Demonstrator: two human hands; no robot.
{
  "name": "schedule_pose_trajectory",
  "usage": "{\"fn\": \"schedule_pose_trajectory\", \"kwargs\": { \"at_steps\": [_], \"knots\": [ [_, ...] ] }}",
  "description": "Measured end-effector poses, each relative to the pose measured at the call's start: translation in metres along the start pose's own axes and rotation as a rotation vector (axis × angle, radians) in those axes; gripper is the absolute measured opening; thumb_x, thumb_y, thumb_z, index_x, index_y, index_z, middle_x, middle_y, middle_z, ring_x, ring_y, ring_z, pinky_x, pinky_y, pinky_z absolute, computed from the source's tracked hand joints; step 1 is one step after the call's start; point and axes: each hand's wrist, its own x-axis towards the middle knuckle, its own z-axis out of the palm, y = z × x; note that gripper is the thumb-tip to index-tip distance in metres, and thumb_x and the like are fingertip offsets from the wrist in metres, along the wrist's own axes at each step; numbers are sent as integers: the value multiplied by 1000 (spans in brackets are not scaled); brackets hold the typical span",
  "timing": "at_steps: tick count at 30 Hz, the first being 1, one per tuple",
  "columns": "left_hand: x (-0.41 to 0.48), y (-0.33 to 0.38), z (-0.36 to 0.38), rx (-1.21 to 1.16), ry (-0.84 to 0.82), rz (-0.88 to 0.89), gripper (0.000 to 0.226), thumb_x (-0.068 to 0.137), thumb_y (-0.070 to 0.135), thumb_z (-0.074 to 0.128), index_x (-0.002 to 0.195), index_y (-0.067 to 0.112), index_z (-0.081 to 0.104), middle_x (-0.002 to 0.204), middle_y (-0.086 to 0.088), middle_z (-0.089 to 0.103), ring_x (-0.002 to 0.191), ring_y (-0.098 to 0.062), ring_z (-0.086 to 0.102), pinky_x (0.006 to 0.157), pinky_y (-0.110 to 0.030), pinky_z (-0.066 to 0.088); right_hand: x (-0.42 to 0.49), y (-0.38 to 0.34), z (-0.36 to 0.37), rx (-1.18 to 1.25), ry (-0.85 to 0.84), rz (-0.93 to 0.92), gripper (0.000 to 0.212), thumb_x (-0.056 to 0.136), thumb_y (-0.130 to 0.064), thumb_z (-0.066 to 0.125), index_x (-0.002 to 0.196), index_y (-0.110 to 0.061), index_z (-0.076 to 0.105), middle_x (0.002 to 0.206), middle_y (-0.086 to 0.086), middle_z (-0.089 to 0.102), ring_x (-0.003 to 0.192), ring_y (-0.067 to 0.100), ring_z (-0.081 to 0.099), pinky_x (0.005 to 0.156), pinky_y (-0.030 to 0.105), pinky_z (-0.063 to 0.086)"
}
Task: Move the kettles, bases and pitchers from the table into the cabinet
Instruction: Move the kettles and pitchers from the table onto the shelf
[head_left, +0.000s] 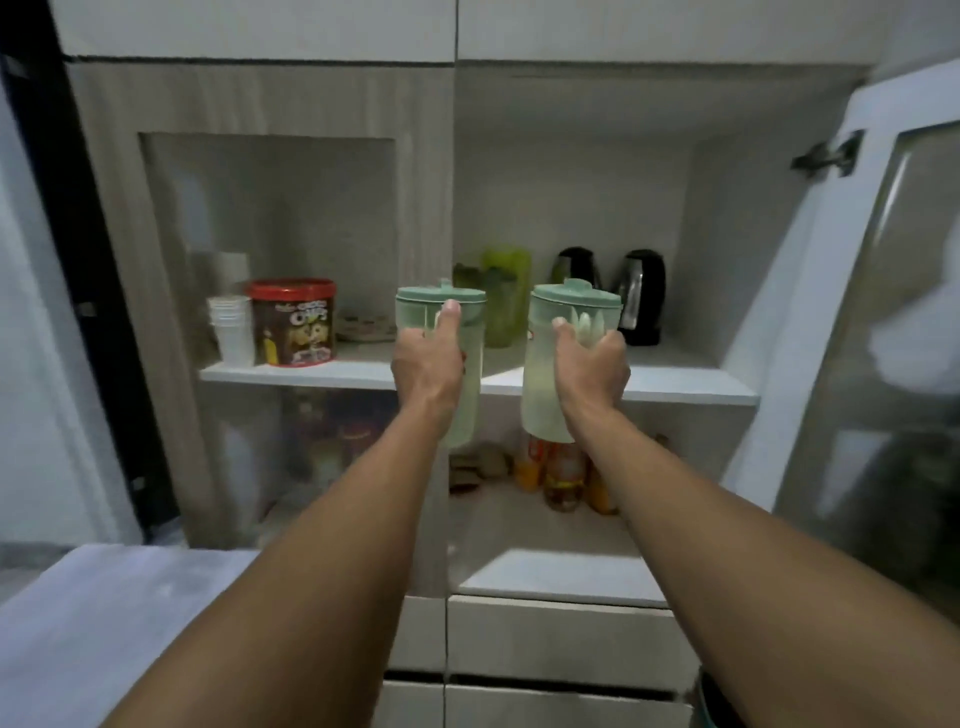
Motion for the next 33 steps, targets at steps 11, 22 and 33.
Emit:
{"fn": "schedule_pose_trajectory", "kwargs": {
  "at_steps": [11, 22, 33],
  "knots": [
    [61, -28, 239, -96, -94, 3, 36, 95, 46, 50, 78, 15, 58, 62, -1, 49, 51, -14, 42, 51, -27, 34, 219, 69, -37, 9, 33, 11, 47, 87, -50, 31, 93, -9, 55, 93, 15, 65, 83, 30, 61, 76, 43, 49],
    [161, -111, 352, -67, -39, -89, 45, 93, 48, 51, 105, 5, 59, 81, -2, 56, 68, -16, 51, 62, -27, 40, 351, 151, 12, -81, -10, 73, 48, 104, -38, 34, 122, 3, 52, 120, 19, 60, 110, 35, 57, 86, 37, 40],
    [276, -165, 432, -58, -77, -162, 60, 81, 51, 52, 110, -1, 54, 107, -28, 65, 94, -41, 65, 71, -38, 48, 463, 191, 93, -99, 16, 78, 41, 104, -33, 36, 101, 1, 59, 103, 24, 63, 94, 34, 61, 71, 30, 36]
  ]
}}
